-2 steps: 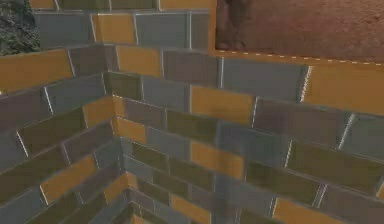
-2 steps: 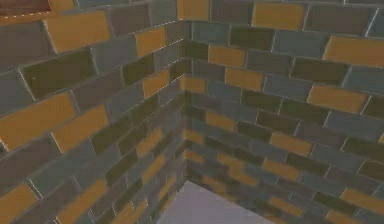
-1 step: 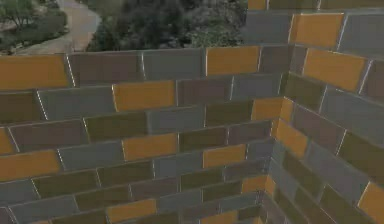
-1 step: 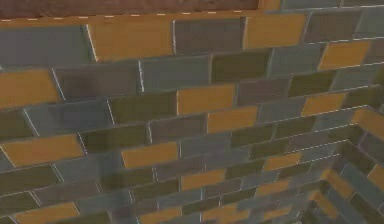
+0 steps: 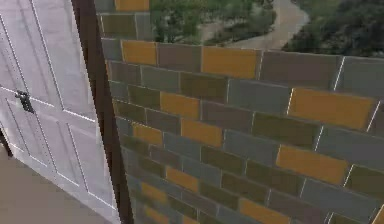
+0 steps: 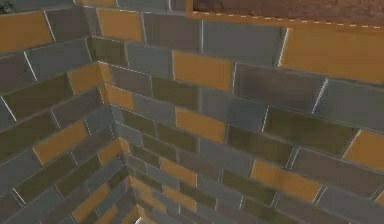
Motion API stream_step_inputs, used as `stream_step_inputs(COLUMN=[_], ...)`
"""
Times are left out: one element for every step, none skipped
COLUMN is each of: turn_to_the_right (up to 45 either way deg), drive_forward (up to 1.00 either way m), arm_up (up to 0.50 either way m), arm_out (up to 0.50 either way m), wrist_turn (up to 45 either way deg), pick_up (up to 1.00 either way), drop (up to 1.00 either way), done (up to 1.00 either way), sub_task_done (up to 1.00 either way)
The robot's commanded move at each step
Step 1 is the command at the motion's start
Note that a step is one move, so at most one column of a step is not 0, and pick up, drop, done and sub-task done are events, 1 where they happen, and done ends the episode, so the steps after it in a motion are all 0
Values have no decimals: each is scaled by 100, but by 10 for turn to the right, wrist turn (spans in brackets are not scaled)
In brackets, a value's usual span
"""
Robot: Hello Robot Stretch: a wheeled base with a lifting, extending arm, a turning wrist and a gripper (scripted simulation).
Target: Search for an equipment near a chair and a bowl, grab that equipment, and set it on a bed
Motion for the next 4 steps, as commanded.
stream_step_inputs(turn_to_the_right=[-450,-120,0,-120], drive_forward=[0,0,15,0], arm_up=[0,0,0,0], arm_out=[0,0,0,0], wrist_turn=[0,0,0,0], pick_up=[0,0,0,0], drop=[0,0,0,0], done=[0,0,0,0], sub_task_done=[0,0,0,0])
